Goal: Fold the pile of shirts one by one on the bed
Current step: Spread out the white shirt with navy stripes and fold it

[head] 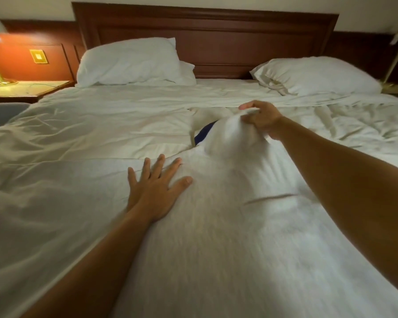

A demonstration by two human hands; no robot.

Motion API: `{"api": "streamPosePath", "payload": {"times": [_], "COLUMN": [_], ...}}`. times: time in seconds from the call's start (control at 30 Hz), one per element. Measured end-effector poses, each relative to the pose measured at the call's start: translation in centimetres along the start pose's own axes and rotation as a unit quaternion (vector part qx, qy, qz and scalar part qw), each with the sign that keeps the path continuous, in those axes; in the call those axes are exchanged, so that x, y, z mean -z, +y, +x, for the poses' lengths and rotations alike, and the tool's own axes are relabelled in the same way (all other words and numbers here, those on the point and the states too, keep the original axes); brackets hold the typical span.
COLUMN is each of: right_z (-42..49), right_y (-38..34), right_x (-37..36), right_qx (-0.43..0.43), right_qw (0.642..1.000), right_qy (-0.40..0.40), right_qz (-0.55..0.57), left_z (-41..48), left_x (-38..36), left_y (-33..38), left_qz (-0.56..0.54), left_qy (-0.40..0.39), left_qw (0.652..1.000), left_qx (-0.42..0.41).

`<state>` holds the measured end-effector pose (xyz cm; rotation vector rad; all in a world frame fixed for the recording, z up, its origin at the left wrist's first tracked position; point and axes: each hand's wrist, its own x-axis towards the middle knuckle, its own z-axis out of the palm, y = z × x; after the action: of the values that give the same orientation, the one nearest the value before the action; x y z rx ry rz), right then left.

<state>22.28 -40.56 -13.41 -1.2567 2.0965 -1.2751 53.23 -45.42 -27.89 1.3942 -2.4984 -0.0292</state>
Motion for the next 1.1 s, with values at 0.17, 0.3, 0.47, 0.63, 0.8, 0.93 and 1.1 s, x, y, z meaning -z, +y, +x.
{"api": "streamPosePath", "payload": {"times": [0.17, 0.3, 0.47, 0.63, 0.8, 0.93, 1.1], "right_z": [0.5, 0.8, 2.1, 2.8, 4.1, 2.4, 1.7], "right_y": [3.1, 4.0, 1.1, 1.3, 2.8, 4.5, 2.8], "right_x": [0.5, -1.0, -1.8, -1.6, -1.2, -3.4, -7.3], "right_qx": [-0.025, -0.103, -0.203, 0.066, -0.065, -0.032, 0.128], "right_qw": [0.982, 0.976, 0.972, 0.992, 0.922, 0.912, 0.885], "right_qy": [0.165, 0.118, -0.018, 0.036, -0.066, 0.009, 0.152], "right_qz": [-0.084, -0.149, -0.117, 0.101, -0.376, -0.408, -0.422], "left_z": [-0.2, -0.4, -0.4, -0.2, -0.3, -0.5, -0.8], "left_x": [0.2, 0.4, 0.3, -0.1, -0.1, 0.2, 0.4], "left_y": [0.1, 0.2, 0.3, 0.1, 0.2, 0.3, 0.4], "left_qz": [-0.015, -0.014, -0.008, -0.007, -0.011, -0.021, -0.028], "left_qy": [-0.001, -0.002, 0.008, 0.014, 0.017, 0.015, 0.012], "left_qw": [1.0, 1.0, 1.0, 1.0, 1.0, 1.0, 1.0], "left_qx": [0.003, 0.003, 0.005, 0.007, 0.008, 0.009, 0.004]}}
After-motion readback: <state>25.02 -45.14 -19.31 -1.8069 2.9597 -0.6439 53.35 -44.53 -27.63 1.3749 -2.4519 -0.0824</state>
